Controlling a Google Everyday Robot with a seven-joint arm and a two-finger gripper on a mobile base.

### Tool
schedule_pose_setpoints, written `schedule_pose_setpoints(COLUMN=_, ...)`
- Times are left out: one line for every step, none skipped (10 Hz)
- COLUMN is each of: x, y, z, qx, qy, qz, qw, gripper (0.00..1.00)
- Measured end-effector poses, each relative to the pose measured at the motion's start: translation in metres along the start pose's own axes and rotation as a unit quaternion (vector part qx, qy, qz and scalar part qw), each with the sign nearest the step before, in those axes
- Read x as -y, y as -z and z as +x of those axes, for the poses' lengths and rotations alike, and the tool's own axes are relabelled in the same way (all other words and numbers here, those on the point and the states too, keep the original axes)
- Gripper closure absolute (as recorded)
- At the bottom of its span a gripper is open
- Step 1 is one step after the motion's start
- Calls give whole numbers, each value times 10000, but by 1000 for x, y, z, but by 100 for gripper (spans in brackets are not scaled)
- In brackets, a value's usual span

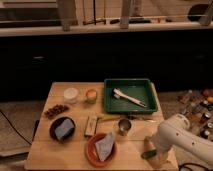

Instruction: Place pepper in metal cup

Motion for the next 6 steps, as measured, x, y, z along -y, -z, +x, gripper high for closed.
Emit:
schedule_pose_setpoints(x=-1, y=0, z=-2, qx=10, qy=3, qz=25, qw=10000, gripper=30)
schedule_pose_setpoints(x=-2, y=1, z=-4, qx=11, qy=21, qz=56, qw=10000, gripper=42)
schedule_pose_setpoints(x=-3, y=2, z=-5, qx=14, qy=33, qz=72, qw=10000, gripper=50)
schedule_pose_setpoints(x=-3, y=2, z=-7, qx=25, qy=53, qz=84, qw=9999, gripper=60)
schedule_pose_setpoints(x=-3, y=2, z=-8, qx=31, qy=74, qz=92, qw=9999, gripper=72)
schedule_pose_setpoints(x=-3, y=2, z=-9, qx=34, qy=80, qz=95, qw=9999, gripper=81)
